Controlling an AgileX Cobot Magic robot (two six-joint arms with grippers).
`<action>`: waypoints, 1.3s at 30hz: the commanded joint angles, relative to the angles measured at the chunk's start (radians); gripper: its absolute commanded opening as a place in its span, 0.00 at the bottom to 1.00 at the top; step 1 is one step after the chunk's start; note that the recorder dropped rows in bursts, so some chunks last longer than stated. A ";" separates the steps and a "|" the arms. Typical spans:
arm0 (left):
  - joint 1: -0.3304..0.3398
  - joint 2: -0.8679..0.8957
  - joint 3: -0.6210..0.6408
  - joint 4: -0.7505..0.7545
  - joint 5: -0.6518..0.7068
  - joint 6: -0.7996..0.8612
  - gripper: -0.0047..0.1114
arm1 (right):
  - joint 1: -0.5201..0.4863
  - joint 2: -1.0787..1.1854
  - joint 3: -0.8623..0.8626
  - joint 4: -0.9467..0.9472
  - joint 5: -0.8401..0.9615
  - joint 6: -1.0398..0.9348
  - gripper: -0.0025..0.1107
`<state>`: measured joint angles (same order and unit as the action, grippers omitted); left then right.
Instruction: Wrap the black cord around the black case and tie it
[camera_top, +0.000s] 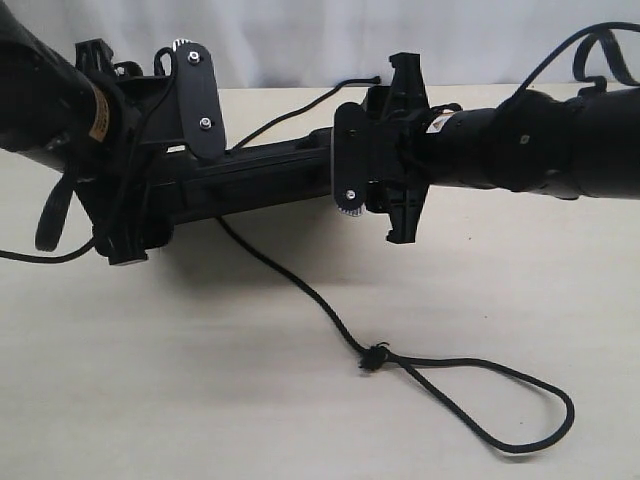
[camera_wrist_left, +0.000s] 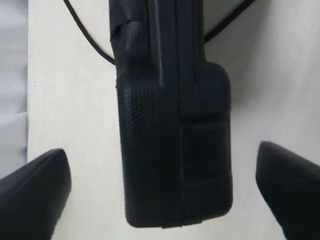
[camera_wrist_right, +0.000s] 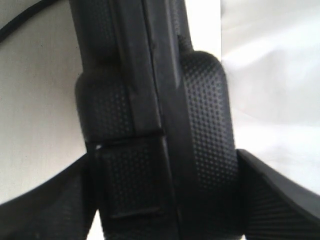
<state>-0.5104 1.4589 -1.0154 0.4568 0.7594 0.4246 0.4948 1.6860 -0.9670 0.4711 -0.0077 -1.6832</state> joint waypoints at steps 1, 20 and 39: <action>0.000 0.004 0.033 -0.004 -0.051 -0.013 0.88 | -0.006 -0.020 -0.010 0.010 -0.039 0.023 0.06; 0.092 0.120 0.088 -0.004 -0.334 -0.010 0.74 | -0.006 -0.020 -0.010 0.122 -0.037 0.023 0.06; 0.092 0.084 -0.009 -0.165 -0.095 -0.010 0.04 | -0.006 -0.070 -0.010 0.539 -0.096 0.023 0.52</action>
<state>-0.4192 1.5579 -0.9920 0.4203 0.5575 0.4704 0.4967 1.6739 -0.9670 0.7924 0.0000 -1.7455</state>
